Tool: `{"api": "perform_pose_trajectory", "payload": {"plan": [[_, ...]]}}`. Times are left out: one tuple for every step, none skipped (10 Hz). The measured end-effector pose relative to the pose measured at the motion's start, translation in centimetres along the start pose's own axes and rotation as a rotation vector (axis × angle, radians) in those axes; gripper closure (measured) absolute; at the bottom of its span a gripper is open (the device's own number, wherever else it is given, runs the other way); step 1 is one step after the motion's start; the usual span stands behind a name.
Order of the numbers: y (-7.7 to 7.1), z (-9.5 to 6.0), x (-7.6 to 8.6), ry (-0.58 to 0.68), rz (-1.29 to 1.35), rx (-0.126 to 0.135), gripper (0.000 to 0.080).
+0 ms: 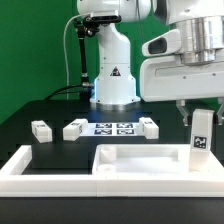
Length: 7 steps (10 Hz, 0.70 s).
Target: Assemble desk
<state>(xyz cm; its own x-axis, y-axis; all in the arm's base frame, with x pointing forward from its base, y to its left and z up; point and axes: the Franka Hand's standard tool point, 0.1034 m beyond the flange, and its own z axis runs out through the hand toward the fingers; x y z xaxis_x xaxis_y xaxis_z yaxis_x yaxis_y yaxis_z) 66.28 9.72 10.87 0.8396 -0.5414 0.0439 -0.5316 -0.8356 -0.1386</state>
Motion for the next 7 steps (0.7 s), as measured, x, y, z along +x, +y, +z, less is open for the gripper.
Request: {"api": "perform_pose_trajectory", "payload": {"plan": [[0.05, 0.01, -0.03, 0.0, 0.1, 0.0, 0.0497], [0.06, 0.09, -0.41, -0.005, 0.297, -0.01, 0.0497], [-0.25, 0.11, -0.79, -0.011, 0.474, -0.021, 0.0502], [-0.38, 0.2, -0.65, -0.024, 0.681, 0.0, 0.0502], [-0.2, 0.22, -0.31, -0.052, 0.885, 0.034, 0.0502], [0.14, 0.17, -0.11, -0.067, 0.963, 0.052, 0.0502], [0.09, 0.19, -0.17, -0.068, 0.988, 0.054, 0.0502]]}}
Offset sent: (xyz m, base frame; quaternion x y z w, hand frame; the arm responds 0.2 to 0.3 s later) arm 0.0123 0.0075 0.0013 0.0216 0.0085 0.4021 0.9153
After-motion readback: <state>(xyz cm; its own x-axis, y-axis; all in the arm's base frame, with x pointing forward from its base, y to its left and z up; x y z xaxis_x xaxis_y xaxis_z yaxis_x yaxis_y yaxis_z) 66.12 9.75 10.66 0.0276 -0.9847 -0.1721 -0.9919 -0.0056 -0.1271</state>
